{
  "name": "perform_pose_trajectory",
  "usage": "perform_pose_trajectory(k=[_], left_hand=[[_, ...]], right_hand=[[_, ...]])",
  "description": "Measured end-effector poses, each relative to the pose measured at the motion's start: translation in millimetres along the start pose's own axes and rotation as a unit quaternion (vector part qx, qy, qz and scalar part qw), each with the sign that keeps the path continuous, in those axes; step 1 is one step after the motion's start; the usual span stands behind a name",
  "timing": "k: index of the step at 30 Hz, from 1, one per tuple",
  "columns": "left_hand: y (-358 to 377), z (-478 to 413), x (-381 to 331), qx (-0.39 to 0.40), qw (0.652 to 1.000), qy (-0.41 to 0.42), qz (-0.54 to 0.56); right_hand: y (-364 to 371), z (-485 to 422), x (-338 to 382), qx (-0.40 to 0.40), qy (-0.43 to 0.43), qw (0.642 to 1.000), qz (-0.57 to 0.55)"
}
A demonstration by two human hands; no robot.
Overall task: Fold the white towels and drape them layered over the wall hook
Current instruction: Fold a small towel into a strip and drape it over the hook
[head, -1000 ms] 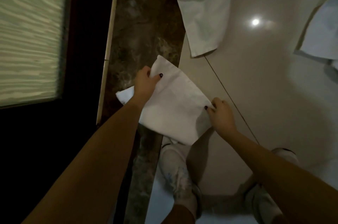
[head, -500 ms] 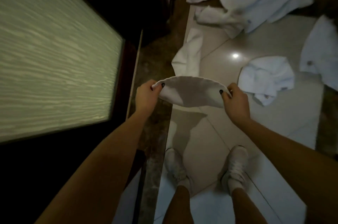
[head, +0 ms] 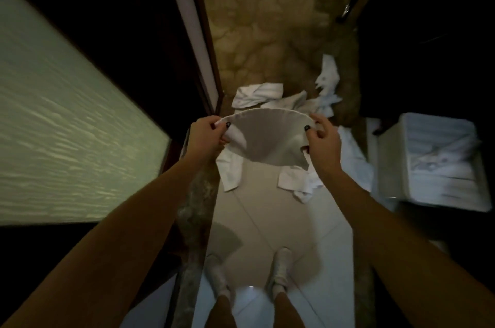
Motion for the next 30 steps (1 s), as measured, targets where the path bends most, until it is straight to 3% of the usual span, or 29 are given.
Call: perform_pose_trajectory(k=[5,8,15,22,27,30], left_hand=[[24,59,-107,-0.008,0.994,0.047,0.094],[41,89,-158,0.003,0.982,0.049,0.182],[89,155,-251,0.115,0.960,0.130,0.222],[120,221,-301,0.272,0.915,0.176,0.240],[125,254,-316,0.376,0.889,0.200,0.170],[125,273,-317,0.433,0.858,0.208,0.183]], right_hand=[[-104,46,69,0.024,-0.010,1.000,-0.010],[-161,76,97,0.011,-0.043,0.998,0.039],[-244,151,119,0.054,-0.087,0.995,-0.002],[-289,207,123,-0.109,-0.101,0.988,0.033],[-300,251,128,-0.211,-0.048,0.973,0.081],[-297,280,124,-0.257,-0.016,0.964,0.071]])
Point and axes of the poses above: each hand's wrist, its own z-axis away from the middle knuckle, its own y-axis out of the palm, x = y × z, the point moved 2 cm from there along -z, towards the middle knuckle, and after that the axes turned 8 degrees about z, right-handed, at the moved point
